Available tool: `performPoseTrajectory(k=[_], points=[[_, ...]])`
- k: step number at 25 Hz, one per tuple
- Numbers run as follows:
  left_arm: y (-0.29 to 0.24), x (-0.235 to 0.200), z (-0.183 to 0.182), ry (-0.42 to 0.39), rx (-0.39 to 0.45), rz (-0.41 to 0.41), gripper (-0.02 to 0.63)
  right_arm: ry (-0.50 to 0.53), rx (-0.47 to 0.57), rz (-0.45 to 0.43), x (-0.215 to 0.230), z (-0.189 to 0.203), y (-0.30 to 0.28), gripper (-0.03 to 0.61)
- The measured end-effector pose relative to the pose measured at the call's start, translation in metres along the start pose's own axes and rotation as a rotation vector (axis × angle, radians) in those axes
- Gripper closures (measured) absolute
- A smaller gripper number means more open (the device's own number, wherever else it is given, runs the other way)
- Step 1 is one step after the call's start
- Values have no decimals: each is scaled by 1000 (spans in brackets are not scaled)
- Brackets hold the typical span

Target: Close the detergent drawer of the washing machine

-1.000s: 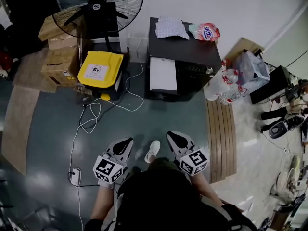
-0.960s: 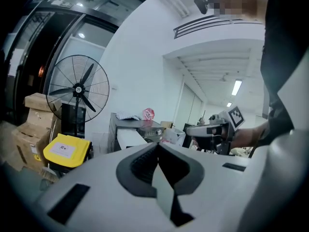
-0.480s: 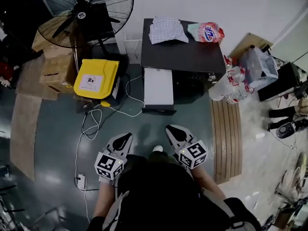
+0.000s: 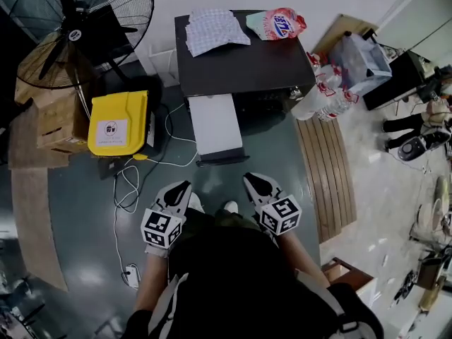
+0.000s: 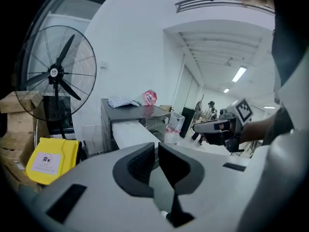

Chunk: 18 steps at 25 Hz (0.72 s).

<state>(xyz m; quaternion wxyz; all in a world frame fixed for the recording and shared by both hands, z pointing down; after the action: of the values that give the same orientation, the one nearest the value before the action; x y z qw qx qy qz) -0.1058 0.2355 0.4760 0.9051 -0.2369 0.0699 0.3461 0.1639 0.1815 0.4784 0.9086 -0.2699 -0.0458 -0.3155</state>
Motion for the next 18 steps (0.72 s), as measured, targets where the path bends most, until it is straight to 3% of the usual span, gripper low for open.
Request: performPoseTrajectory(k=[7,11,18], points=[[-29,-61,10,-19,-123,136,598,-45,-74,193,7,29,-26,548],[-46,-82,18,-46,-195,226,565,-80,-106,306,12,44,-37,546],[-77,-100,33,-104,-308,313,504,-69,-185,376,21,63,-59,482]])
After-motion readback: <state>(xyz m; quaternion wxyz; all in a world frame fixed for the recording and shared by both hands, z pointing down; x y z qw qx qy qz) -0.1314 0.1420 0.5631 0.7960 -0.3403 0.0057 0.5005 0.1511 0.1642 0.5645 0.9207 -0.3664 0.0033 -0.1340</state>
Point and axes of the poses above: the fingertips, and each gripper's own axes: y backward along the fingers, x to its right, z out of its underside, the point moved 9 cm from there along y, backward along the fingers, and after that the axes turned 10 degrees about z, right-handed, at the moved point
